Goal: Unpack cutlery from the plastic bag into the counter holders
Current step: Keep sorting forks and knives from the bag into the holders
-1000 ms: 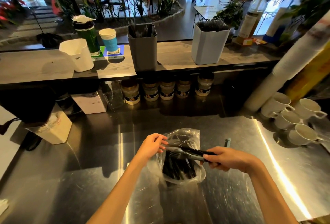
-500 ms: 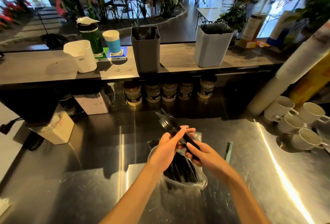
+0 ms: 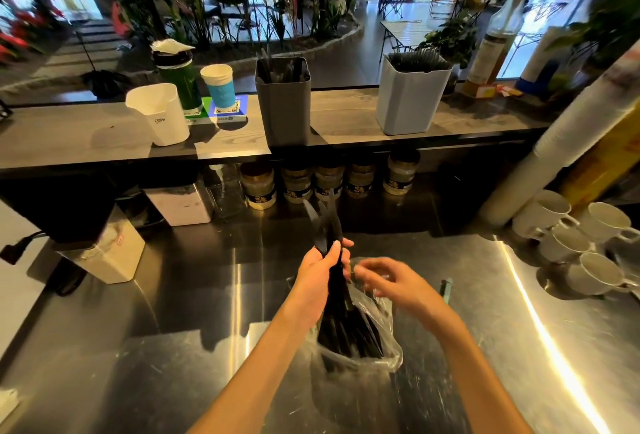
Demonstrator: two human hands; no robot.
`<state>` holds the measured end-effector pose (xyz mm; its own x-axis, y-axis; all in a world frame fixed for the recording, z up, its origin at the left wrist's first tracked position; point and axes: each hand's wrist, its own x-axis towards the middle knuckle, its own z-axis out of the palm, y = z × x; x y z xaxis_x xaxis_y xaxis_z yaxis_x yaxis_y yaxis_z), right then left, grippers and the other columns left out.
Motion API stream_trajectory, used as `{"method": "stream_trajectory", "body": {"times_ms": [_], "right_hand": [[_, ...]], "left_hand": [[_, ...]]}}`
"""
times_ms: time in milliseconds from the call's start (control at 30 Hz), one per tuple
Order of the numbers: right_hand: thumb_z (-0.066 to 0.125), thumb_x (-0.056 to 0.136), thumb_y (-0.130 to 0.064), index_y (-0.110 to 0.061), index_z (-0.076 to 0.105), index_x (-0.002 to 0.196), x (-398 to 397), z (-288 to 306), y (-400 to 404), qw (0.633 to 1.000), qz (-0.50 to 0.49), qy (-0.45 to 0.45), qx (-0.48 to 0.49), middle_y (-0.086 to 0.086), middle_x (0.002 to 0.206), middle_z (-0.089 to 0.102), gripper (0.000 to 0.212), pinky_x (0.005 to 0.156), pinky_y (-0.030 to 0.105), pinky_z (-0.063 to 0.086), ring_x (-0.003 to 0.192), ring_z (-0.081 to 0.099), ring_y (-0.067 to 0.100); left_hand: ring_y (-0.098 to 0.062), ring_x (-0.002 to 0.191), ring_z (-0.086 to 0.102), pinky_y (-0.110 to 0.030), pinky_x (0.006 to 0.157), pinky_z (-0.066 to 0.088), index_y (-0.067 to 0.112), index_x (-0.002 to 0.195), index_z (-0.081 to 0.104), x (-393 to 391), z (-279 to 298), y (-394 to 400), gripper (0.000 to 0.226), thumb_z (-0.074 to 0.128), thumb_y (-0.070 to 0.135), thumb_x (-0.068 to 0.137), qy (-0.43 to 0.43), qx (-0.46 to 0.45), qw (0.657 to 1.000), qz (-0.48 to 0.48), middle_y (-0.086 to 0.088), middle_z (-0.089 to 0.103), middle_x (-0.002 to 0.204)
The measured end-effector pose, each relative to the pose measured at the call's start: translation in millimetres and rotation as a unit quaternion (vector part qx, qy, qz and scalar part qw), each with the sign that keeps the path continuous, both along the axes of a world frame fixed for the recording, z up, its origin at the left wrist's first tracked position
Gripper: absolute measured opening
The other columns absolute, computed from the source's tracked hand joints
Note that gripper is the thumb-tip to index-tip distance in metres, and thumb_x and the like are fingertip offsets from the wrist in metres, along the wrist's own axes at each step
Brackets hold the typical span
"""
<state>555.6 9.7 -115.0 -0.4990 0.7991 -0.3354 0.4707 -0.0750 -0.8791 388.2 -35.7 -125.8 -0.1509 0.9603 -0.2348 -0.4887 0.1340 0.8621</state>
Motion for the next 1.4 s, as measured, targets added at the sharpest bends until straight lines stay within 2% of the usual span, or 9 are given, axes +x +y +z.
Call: {"method": "stream_trajectory", "body": {"times_ms": [100,233,333,433,567,700,933,1133,1400], "right_hand": [[0.060,0.093,-0.050,-0.028,0.069,0.118,-12,12,14,0.994,-0.056,0.083,0.035,-0.009,0.106,0.076,0.035,0.087,0.031,0.057,0.100,0.072,0.009],[0.060,0.097,-0.045,-0.027,0.073,0.114,-26,37,25,0.987,-0.069,0.128,0.068,-0.006,0.097,0.076,0.028,0.070,0.012,0.048,0.084,0.070,0.001],[0.063,0.094,-0.051,-0.029,0.077,0.106,-33,48,32,0.988,-0.056,0.136,0.035,-0.003,0.086,0.075,0.029,0.073,0.022,0.054,0.075,0.067,0.012],[0.068,0.091,-0.048,-0.027,0.079,0.103,-35,53,39,0.988,-0.040,0.152,-0.002,0.011,0.101,0.077,0.027,0.083,0.034,0.056,0.086,0.068,0.026],[0.072,0.090,-0.039,-0.025,0.077,0.109,-32,59,47,0.988,0.009,0.154,-0.012,0.012,0.111,0.074,0.024,0.088,0.037,0.052,0.103,0.068,0.022],[0.068,0.092,-0.045,-0.031,0.076,0.113,-36,71,52,0.990,0.063,0.126,0.001,0.002,0.110,0.075,0.027,0.092,0.037,0.056,0.108,0.069,0.022],[0.070,0.093,-0.035,-0.028,0.079,0.109,-42,79,69,0.993,0.073,0.088,0.020,-0.006,0.107,0.077,0.020,0.079,0.020,0.056,0.105,0.070,0.009],[0.071,0.092,-0.025,-0.017,0.077,0.114,-41,83,85,0.991,0.094,0.088,-0.024,0.004,0.111,0.076,0.024,0.089,0.029,0.060,0.105,0.073,0.017],[0.071,0.092,-0.017,-0.011,0.079,0.105,-45,83,91,0.993,0.057,0.077,0.064,0.003,0.102,0.079,0.016,0.086,0.025,0.060,0.097,0.075,0.013]], "left_hand": [[-0.011,0.054,0.038,-0.025,0.059,0.033,-0.004,0.113,0.059,-2,4,3,0.025,0.043,0.015,0.106,0.006,-0.002,1.000,-0.025,-0.001,0.045,0.069],[-0.009,0.050,0.033,-0.022,0.053,0.031,-0.005,0.118,0.058,-2,12,2,0.028,0.042,0.015,0.106,0.037,0.015,0.996,-0.084,0.001,0.042,0.066],[-0.009,0.050,0.031,-0.022,0.051,0.027,-0.006,0.119,0.056,-4,17,2,0.026,0.045,0.013,0.105,0.045,0.020,0.991,-0.127,0.003,0.042,0.065],[-0.008,0.048,0.028,-0.023,0.048,0.023,-0.007,0.118,0.058,-10,20,0,0.030,0.055,0.018,0.102,0.051,0.004,0.988,-0.144,0.002,0.038,0.063],[-0.006,0.049,0.038,-0.019,0.045,0.031,0.006,0.116,0.062,-19,25,-1,0.025,0.066,0.021,0.096,0.204,-0.020,0.968,-0.144,0.004,0.049,0.064],[-0.001,0.068,0.065,-0.020,0.061,0.051,0.030,0.109,0.067,-27,30,5,0.019,0.072,0.034,0.091,0.351,-0.019,0.928,-0.128,0.014,0.071,0.076],[-0.002,0.090,0.066,-0.021,0.076,0.054,0.031,0.113,0.062,-44,41,7,0.022,0.070,0.031,0.093,0.437,-0.013,0.889,-0.134,0.012,0.071,0.096],[-0.002,0.064,0.060,-0.022,0.061,0.048,0.040,0.105,0.060,-59,45,5,0.016,0.067,0.029,0.095,0.446,0.018,0.877,-0.178,-0.003,0.074,0.099],[0.001,0.055,0.049,-0.018,0.053,0.040,0.033,0.122,0.056,-70,44,0,0.026,0.062,0.037,0.097,0.425,0.024,0.883,-0.197,0.020,0.058,0.062]]}}
